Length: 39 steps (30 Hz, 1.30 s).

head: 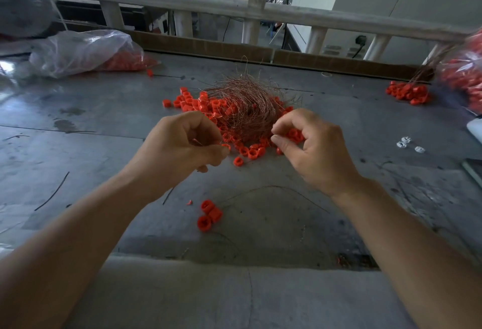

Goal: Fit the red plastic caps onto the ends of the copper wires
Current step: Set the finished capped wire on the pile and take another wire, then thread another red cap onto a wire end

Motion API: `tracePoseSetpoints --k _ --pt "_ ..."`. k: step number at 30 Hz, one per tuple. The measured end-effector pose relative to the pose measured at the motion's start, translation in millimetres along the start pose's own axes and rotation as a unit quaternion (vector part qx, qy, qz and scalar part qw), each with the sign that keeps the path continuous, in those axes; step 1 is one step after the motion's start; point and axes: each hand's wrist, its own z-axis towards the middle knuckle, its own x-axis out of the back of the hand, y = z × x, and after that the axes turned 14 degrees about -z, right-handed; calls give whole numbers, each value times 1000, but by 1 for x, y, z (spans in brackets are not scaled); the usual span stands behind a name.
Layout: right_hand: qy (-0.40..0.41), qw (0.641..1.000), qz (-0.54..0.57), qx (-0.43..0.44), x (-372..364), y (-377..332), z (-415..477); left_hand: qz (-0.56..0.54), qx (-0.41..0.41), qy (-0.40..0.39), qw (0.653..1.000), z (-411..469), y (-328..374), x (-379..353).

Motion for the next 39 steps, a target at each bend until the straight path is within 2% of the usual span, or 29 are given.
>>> tracePoseSetpoints --k 3,7,14,21,28,33,39 --pt "9 999 34 -28 0 0 0 -17 -13 -30 999 -1 1 -3" --pt "63 997 5 51 3 -2 2 14 -23 -42 999 -3 -1 -7" --pt "101 990 -40 87 5 -14 0 -54 -9 -70 996 -8 8 -17" --pt "86 987 -55 125 1 -20 -2 -76 -9 -56 995 -8 10 -19" --pt "73 986 -45 143 2 -21 -1 -198 80 -19 977 -4 11 -15" --pt "43 993 -22 109 5 -21 -1 -122 90 -68 986 -6 8 -16" --pt "-2 992 3 127 -2 -28 -4 -104 106 -98 984 -7 11 -18"
